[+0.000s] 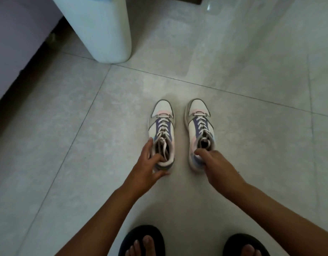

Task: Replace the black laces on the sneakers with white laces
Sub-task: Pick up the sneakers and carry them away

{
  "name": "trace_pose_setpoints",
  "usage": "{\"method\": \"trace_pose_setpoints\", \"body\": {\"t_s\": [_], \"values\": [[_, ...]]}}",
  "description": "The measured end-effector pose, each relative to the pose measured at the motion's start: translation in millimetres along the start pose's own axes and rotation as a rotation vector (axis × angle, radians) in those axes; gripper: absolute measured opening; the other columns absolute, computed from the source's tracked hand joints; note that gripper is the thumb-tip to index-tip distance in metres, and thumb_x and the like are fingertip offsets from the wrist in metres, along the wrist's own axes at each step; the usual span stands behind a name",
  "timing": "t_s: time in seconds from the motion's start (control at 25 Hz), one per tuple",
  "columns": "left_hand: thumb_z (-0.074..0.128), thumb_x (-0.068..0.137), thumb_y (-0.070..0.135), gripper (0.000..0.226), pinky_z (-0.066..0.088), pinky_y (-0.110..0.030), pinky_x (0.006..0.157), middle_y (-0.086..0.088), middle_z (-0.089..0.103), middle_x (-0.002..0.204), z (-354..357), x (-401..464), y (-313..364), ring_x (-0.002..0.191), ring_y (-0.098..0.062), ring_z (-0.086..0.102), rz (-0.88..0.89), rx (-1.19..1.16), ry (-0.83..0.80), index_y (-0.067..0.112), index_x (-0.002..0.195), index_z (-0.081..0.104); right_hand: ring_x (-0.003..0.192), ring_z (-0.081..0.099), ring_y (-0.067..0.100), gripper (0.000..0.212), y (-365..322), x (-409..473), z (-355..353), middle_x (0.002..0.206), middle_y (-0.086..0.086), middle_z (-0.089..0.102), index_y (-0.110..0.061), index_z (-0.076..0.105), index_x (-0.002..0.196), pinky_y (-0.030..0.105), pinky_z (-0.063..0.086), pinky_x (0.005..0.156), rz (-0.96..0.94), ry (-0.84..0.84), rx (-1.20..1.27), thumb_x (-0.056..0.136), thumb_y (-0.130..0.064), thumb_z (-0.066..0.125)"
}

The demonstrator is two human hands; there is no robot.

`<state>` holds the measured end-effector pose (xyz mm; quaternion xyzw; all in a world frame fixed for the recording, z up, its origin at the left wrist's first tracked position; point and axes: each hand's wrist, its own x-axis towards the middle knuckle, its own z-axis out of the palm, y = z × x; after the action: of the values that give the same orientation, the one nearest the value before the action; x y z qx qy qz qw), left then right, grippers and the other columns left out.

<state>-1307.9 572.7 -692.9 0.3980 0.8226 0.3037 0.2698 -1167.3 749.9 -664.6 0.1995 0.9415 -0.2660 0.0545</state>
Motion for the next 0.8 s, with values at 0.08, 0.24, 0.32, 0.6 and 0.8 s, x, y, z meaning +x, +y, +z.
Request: {"method": "trace_pose_setpoints", "body": {"t_s": [0.08,0.24,0.32,0.6,0.8], "values": [[0.072,0.081,0.019,0.025,0.014,0.000,0.101,-0.007,0.008,0.158,13.0,-4.1,5.5,0.143,-0.007,0.008,0.030,-0.025,-0.035,0.009,0.102,0.063,0.084,0.058,0.034,0.051,-9.0,0.2,10.5,0.092,0.015,0.062,-0.007,0.056,0.117,0.034,0.048,0.067,-0.121,-0.053,-0.049,0.070,0.013,0.057],[0.076,0.076,0.020,0.030,0.025,0.005,0.090,0.006,0.021,0.155,26.6,-3.9,6.6,0.132,0.008,0.021,-0.047,-0.128,0.037,0.017,0.101,0.059,0.098,0.055,0.037,0.073,-21.3,-4.0,17.6,0.104,0.016,0.057,-0.014,0.044,0.136,0.041,0.051,0.073,-0.082,-0.093,-0.129,0.070,0.003,0.069],[0.079,0.073,0.020,0.052,0.036,-0.002,0.091,0.012,0.038,0.142,24.8,1.2,9.2,0.122,0.008,0.039,-0.132,-0.241,0.055,0.020,0.118,0.054,0.085,0.061,0.035,0.087,-22.1,-8.8,26.8,0.092,0.015,0.059,-0.021,0.052,0.121,0.037,0.055,0.063,-0.084,-0.101,-0.222,0.043,-0.022,0.090],[0.065,0.087,0.017,0.045,0.028,-0.008,0.104,0.014,0.016,0.154,-9.6,6.9,-2.0,0.137,0.003,0.023,0.097,0.089,-0.199,0.019,0.129,0.047,0.072,0.059,0.035,0.056,-18.7,9.3,30.0,0.079,0.014,0.058,-0.018,0.064,0.088,0.036,0.048,0.049,0.018,-0.137,-0.256,0.045,-0.042,0.088],[0.053,0.090,0.014,0.021,0.050,-0.032,0.069,-0.005,0.067,0.101,-70.2,34.9,38.4,0.089,-0.026,0.065,0.085,0.369,-0.023,0.014,0.107,0.066,0.066,0.060,0.036,0.041,-12.2,50.6,-37.6,0.073,0.014,0.058,-0.019,0.068,0.077,0.035,0.047,0.046,-0.147,-0.128,-0.279,0.050,-0.048,0.081]]}}
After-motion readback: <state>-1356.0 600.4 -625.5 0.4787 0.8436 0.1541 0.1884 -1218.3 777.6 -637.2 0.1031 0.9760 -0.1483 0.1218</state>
